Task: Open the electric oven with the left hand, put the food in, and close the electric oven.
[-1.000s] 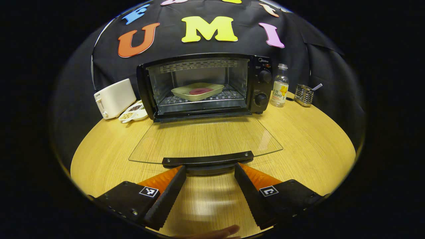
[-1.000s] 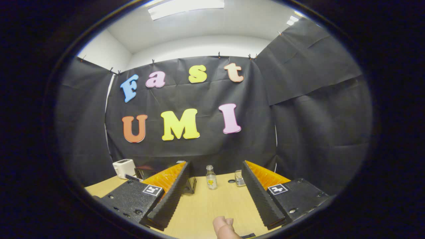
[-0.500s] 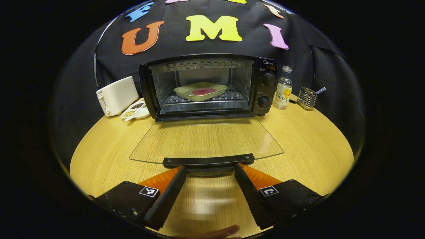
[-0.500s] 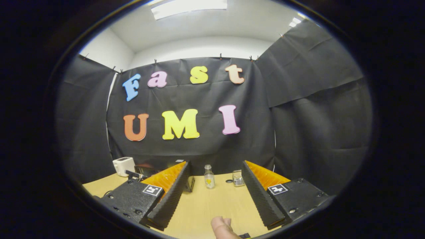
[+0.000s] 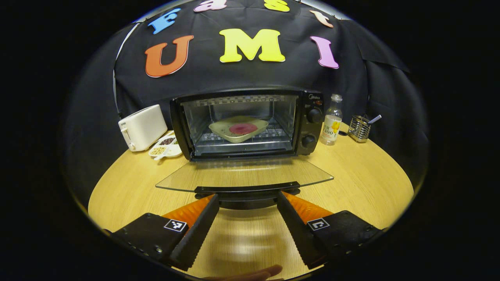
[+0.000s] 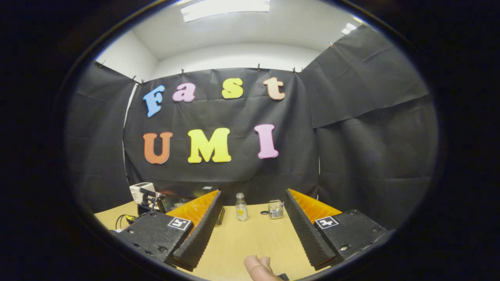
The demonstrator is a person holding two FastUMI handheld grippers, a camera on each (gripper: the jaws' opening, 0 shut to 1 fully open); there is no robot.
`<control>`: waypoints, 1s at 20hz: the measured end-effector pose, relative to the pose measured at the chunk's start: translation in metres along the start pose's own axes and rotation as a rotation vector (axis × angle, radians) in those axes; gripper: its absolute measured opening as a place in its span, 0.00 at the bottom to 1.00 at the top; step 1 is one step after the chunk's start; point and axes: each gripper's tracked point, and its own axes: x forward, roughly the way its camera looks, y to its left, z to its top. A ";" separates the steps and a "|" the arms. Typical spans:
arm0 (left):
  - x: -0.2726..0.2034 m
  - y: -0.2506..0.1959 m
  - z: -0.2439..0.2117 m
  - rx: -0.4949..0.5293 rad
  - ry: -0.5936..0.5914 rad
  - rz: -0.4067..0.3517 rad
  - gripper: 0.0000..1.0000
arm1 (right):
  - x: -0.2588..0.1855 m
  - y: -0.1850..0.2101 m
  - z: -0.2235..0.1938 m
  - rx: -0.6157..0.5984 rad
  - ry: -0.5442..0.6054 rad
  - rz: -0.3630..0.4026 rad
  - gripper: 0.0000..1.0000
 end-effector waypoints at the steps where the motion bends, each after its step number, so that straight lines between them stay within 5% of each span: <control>1: 0.000 0.000 0.006 0.000 -0.013 0.000 0.96 | -0.001 0.001 0.000 0.001 0.000 0.001 0.95; 11: 0.000 0.004 0.050 0.022 -0.067 0.003 0.97 | 0.001 -0.005 -0.010 0.014 0.031 -0.013 0.95; 12: 0.001 0.004 0.057 0.033 -0.084 0.009 0.89 | 0.002 -0.006 -0.012 0.016 0.038 -0.015 0.95; 13: 0.005 0.005 0.062 0.047 -0.091 0.017 0.98 | 0.003 -0.006 -0.014 0.018 0.045 -0.016 0.95; 20: 0.031 0.005 0.104 0.103 -0.133 0.071 0.98 | 0.006 -0.011 -0.023 0.020 0.068 -0.020 0.95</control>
